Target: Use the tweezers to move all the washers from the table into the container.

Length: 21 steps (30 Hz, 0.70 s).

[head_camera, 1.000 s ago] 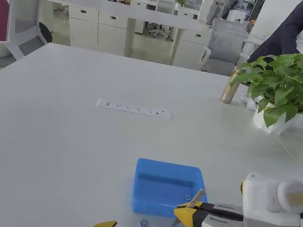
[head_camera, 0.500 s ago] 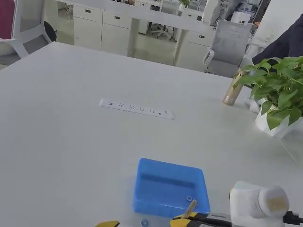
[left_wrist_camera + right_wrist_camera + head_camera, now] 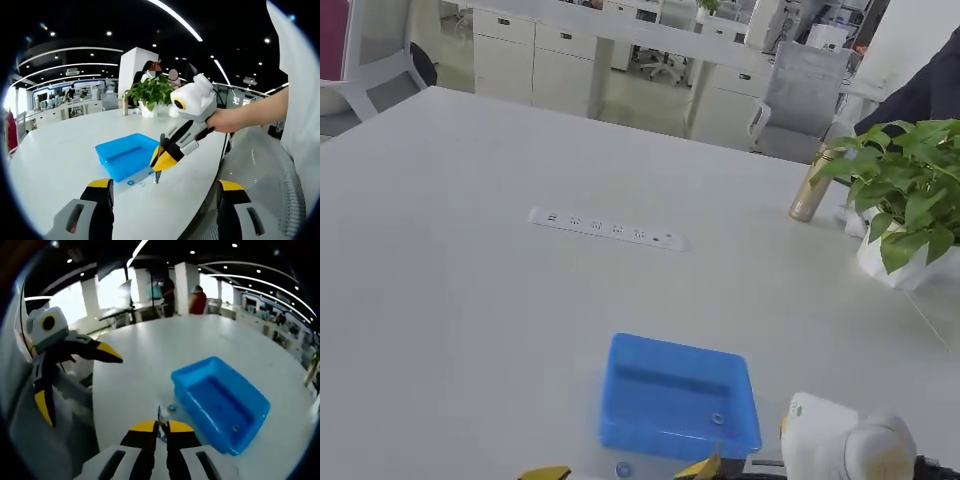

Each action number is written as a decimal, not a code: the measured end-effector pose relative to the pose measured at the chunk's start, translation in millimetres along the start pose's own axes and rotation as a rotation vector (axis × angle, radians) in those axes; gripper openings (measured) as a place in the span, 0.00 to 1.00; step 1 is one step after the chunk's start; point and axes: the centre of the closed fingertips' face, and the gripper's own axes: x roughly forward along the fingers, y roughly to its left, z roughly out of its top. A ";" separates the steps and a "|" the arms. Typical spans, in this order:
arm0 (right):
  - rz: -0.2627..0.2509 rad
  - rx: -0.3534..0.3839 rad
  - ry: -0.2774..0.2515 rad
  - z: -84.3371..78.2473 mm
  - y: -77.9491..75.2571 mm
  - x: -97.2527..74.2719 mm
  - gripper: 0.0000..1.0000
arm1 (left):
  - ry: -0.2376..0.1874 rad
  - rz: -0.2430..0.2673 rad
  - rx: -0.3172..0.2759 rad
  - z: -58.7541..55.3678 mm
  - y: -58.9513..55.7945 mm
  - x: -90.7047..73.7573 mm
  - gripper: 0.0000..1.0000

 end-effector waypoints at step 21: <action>-0.057 0.052 -0.099 25.8 -22.6 -21.6 0.03 | -0.001 -0.001 0.001 -0.3 0.2 -0.2 0.85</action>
